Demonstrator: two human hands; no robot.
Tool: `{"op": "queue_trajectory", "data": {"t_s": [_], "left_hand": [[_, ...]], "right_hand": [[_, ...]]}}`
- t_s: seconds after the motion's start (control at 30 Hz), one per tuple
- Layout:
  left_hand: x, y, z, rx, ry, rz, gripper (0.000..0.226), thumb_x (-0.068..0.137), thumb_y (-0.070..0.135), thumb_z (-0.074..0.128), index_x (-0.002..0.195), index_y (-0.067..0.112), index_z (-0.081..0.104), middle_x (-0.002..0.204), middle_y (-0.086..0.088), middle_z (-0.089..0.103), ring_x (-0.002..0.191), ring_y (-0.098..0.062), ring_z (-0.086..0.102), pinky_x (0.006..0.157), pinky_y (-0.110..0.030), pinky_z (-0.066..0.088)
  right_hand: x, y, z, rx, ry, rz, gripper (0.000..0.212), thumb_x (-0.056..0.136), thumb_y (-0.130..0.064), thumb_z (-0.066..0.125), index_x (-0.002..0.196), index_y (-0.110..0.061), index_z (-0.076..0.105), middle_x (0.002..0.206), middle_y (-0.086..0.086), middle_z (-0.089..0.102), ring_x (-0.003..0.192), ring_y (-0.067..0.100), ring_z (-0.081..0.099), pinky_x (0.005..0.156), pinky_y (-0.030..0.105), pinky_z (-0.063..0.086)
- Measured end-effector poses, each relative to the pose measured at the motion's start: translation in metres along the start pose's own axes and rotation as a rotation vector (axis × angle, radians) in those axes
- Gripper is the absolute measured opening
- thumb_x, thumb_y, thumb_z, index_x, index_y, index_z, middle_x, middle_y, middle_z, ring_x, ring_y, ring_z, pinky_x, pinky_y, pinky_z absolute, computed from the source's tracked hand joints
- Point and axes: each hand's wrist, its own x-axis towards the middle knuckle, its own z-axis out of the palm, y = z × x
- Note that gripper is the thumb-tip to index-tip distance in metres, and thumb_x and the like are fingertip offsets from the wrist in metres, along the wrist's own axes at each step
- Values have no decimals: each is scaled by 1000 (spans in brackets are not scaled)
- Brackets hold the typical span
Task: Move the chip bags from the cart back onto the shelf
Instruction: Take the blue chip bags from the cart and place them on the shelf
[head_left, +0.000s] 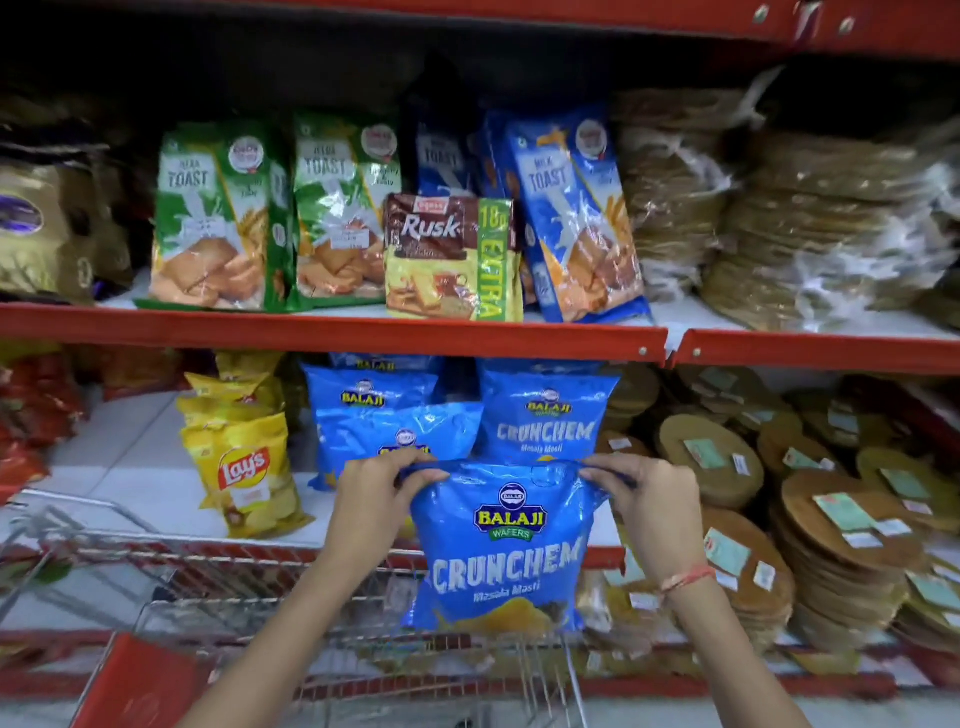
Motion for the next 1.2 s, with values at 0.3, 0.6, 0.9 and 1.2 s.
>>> {"op": "queue_trajectory", "data": {"t_s": [0.3, 0.6, 0.9, 1.2], "left_hand": [[60, 26, 72, -50, 18, -24, 8, 76, 22, 72, 80, 15, 72, 74, 7, 72, 60, 11, 57, 56, -3, 38], [79, 12, 131, 19, -81, -144, 14, 82, 21, 66, 92, 13, 70, 90, -9, 77, 84, -27, 68, 74, -37, 52], [68, -22, 80, -120, -51, -131, 14, 77, 17, 71, 91, 13, 71, 92, -3, 76, 82, -10, 69, 80, -26, 52], [54, -122, -75, -32, 112, -64, 14, 76, 36, 67, 80, 23, 71, 73, 41, 64, 77, 4, 64, 69, -11, 46]], "right_hand": [[91, 60, -3, -41, 39, -15, 8, 76, -14, 72, 79, -21, 76, 81, 3, 78, 75, 19, 72, 73, 37, 58], [114, 104, 27, -96, -104, 151, 9, 77, -11, 72, 80, -18, 76, 77, 12, 77, 75, 29, 71, 70, 39, 58], [105, 37, 47, -114, -47, -65, 27, 76, -15, 74, 102, -12, 70, 100, 15, 74, 84, 30, 70, 72, 34, 52], [84, -115, 159, 190, -185, -306, 11, 77, -16, 71, 88, -16, 74, 85, 4, 77, 80, 9, 65, 77, 13, 44]]}}
